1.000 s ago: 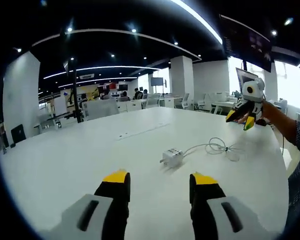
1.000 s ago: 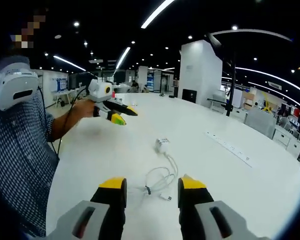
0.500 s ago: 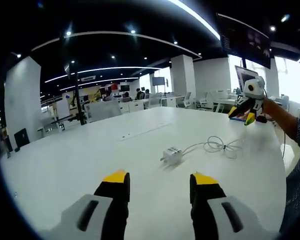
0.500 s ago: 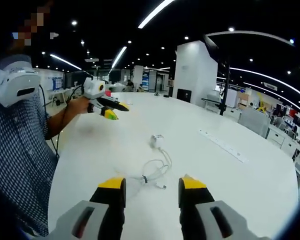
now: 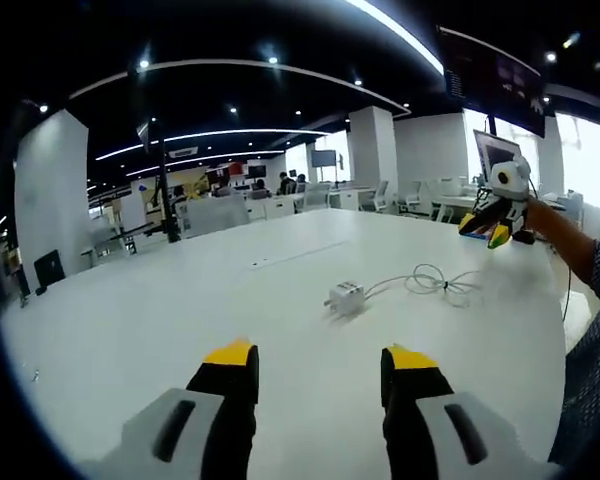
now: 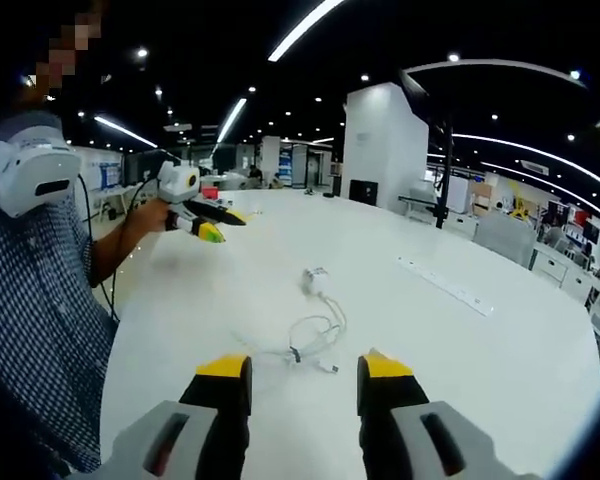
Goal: Plug the desk Type‑C cable into the charger adapter.
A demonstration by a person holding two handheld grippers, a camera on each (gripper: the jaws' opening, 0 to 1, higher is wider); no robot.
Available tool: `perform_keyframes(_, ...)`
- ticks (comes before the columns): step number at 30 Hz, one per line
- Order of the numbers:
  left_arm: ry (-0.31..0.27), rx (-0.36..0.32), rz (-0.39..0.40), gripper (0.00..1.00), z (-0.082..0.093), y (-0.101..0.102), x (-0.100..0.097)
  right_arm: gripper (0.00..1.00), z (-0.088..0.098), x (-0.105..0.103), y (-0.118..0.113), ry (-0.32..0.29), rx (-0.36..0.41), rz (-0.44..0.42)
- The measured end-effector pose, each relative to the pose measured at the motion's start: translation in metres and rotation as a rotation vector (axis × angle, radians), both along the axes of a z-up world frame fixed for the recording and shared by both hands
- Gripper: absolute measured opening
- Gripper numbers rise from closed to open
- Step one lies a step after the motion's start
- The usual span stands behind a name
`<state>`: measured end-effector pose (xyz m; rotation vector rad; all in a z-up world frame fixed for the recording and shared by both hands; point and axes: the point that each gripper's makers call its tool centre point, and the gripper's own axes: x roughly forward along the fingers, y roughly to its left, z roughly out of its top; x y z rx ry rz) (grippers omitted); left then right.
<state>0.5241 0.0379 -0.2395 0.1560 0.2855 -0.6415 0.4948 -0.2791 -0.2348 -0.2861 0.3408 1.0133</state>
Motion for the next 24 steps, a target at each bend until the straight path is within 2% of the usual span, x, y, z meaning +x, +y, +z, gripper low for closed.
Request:
perform_keyframes(3, -0.006, -0.073, 0.02, 0.49, 0.001, -0.004, -0.008, 0.44, 0.001, -0.007, 0.004, 0.005, 0.021, -0.001)
perform_keyframes(6, -0.014, -0.091, 0.046, 0.49, -0.002, -0.003, -0.012, 0.44, -0.001, -0.009, 0.005, -0.002, 0.02, -0.008)
perform_keyframes(17, -0.003, -0.094, 0.051, 0.48, -0.008, -0.006, -0.017, 0.43, 0.002, -0.01, -0.005, -0.007, 0.024, -0.032)
perform_keyframes(24, 0.004, -0.086, 0.033, 0.48, -0.011, -0.016, -0.019, 0.43, -0.001, -0.014, -0.001, -0.001, 0.013, -0.025)
